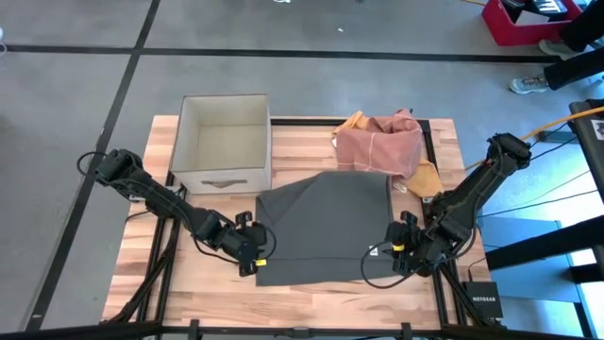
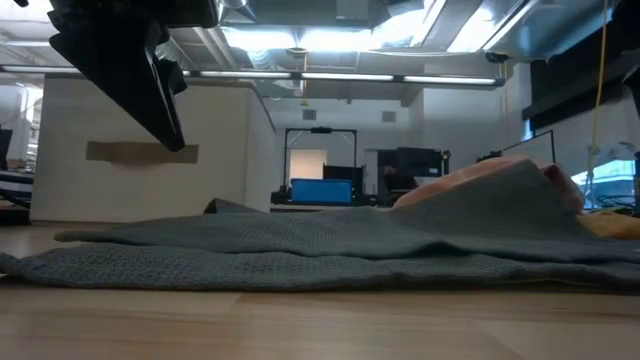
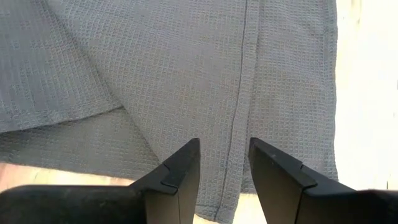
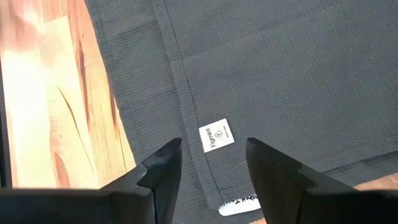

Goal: Fold towel
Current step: Fold the grey towel

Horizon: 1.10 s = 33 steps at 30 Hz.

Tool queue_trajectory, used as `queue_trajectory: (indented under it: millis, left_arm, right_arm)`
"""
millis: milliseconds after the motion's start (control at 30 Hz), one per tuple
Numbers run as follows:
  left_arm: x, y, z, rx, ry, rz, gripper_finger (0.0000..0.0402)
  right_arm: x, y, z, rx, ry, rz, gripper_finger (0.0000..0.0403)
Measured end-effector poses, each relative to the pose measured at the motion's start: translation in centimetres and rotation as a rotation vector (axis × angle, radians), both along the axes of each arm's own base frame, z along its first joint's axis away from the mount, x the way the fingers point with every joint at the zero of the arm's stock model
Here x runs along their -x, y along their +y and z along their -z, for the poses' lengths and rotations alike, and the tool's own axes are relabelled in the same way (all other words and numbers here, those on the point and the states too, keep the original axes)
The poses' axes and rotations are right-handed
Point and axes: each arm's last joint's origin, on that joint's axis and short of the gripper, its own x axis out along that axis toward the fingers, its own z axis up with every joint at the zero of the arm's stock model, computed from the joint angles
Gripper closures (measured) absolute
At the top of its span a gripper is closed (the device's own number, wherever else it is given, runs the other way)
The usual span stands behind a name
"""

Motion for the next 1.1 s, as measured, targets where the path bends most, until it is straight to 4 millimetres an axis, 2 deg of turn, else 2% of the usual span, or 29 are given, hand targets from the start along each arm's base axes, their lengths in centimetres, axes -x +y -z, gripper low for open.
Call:
queue_trajectory:
  millis: [233, 400, 533, 633, 767, 833, 1100]
  left_arm:
    - [0.5, -1.1, 0.0, 0.096, 0.046, 0.037, 0.0272]
    - [0.4, -1.4, -1.2, 0.091, 0.056, 0.045, 0.0272]
    - [0.0, -1.6, -1.8, 0.079, -0.011, 0.038, 0.0272]
    - [-0.7, -1.6, -1.8, 0.063, -0.068, 0.048, 0.0272]
    - [-1.8, -1.9, -0.4, 0.042, -0.069, 0.065, 0.0272]
    - [-2.2, -2.1, 0.7, 0.036, -0.041, 0.067, 0.0272]
    - [-3.2, -2.6, 4.0, 0.083, 0.073, 0.108, 0.0272]
  right_arm:
    - [0.0, 0.0, 0.0, 0.000, 0.000, 0.001, 0.0221]
    - [-0.1, 0.0, -0.1, 0.010, -0.022, 0.009, 0.0221]
    - [-0.3, 0.1, -0.2, 0.015, -0.064, 0.026, 0.0221]
    - [-0.5, 0.3, -0.7, -0.057, -0.013, -0.021, 0.0221]
    - [-0.4, 1.1, -1.4, -0.124, -0.011, -0.067, 0.0221]
    - [-0.3, 1.3, -1.3, -0.077, -0.040, -0.103, 0.0221]
    - [-1.6, 2.0, 1.5, 0.132, -0.012, -0.257, 0.0221]
